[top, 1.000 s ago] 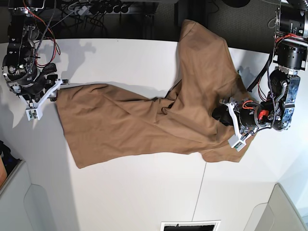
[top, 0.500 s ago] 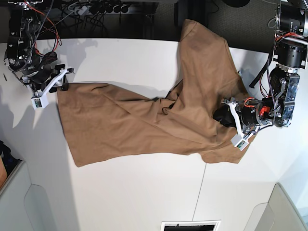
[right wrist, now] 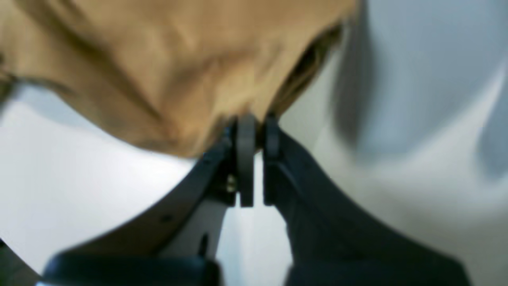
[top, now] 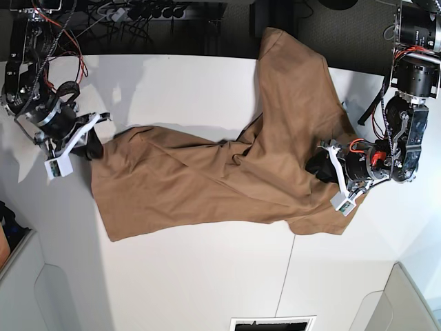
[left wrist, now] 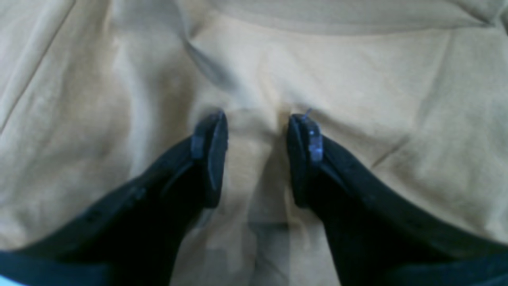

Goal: Layout the t-shirt on the table in an organized manner, then fold the t-shirt properly
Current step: 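Pull the shirt with both grippers apart to stretch it flat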

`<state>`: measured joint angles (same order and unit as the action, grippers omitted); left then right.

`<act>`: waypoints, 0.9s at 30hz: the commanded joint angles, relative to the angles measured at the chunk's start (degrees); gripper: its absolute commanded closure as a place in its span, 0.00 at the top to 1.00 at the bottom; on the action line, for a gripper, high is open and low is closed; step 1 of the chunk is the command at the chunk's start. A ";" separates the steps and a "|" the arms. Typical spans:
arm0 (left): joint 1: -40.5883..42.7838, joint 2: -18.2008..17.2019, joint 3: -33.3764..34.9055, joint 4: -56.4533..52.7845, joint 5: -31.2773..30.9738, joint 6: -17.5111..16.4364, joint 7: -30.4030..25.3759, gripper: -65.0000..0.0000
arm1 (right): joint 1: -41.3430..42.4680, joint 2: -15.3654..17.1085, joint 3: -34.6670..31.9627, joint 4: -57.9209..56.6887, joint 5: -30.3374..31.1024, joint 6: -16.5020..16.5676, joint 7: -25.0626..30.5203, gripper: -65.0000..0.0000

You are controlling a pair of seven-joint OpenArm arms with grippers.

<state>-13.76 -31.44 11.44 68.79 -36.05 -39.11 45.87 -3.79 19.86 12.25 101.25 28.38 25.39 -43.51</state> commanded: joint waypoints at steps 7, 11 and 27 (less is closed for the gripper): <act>-0.55 -0.59 -0.20 -6.73 5.51 1.20 -1.95 0.44 | 11.15 -2.36 0.33 -0.37 -1.05 -0.15 0.85 0.32; -0.55 -0.59 -0.20 -10.88 5.86 1.18 -3.48 0.44 | 14.19 -4.83 0.33 -4.70 -1.62 -1.27 1.03 0.69; -1.01 -0.66 -0.20 -11.85 6.73 2.14 -3.67 0.44 | 10.54 -6.36 7.23 -10.25 -8.96 -4.59 -1.27 0.69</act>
<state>-15.27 -31.40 10.85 58.00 -35.62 -40.77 35.73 6.00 13.13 19.38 90.32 18.59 20.56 -45.87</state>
